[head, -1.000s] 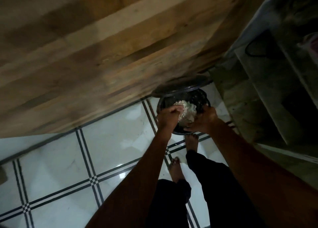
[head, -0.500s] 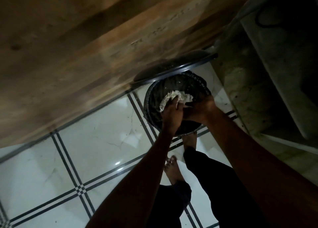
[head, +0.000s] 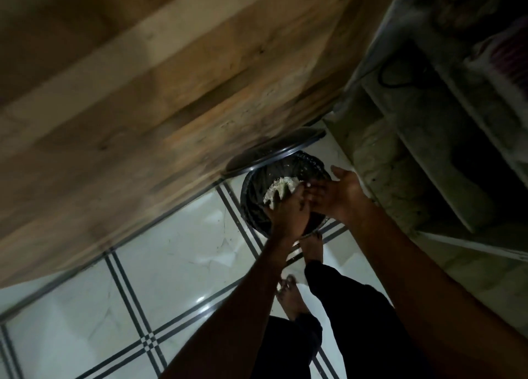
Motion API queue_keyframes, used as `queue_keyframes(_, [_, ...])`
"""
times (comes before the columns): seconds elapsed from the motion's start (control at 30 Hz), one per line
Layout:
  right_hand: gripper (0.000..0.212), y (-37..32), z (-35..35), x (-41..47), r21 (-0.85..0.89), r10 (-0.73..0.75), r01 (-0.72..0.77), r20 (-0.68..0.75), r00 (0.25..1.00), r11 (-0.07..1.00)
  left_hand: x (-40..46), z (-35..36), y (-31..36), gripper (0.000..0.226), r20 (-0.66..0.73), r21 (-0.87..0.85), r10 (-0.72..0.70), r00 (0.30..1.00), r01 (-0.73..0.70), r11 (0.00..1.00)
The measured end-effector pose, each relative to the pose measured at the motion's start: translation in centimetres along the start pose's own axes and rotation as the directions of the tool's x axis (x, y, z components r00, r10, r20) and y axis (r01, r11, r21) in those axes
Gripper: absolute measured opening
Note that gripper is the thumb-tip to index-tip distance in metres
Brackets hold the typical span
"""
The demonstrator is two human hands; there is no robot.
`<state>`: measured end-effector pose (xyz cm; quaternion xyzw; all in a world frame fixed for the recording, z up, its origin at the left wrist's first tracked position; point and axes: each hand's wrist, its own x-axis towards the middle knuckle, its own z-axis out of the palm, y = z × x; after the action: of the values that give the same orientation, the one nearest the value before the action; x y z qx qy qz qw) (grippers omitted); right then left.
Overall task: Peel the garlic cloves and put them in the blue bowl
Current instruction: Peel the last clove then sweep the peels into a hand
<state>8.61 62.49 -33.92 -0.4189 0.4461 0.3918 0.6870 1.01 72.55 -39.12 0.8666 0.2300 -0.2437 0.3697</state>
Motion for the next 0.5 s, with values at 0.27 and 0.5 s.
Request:
queue_keyframes(0.27, [0.044,-1.5,-1.1,-14.9,-0.242,-0.248,0.25,0.042,0.968,0.937,-11.0,-11.2,9.8,0.025,-0.351,-0.243,0.116,0.929,-0.21,0.947])
queue_keyframes(0.5, [0.033,-5.5,-1.9,-33.3,-0.333,-0.637,0.628,0.097,0.765,0.704,-24.1,-17.7,21.2,0.021,-0.442,-0.313,0.319,0.839,-0.477,0.821])
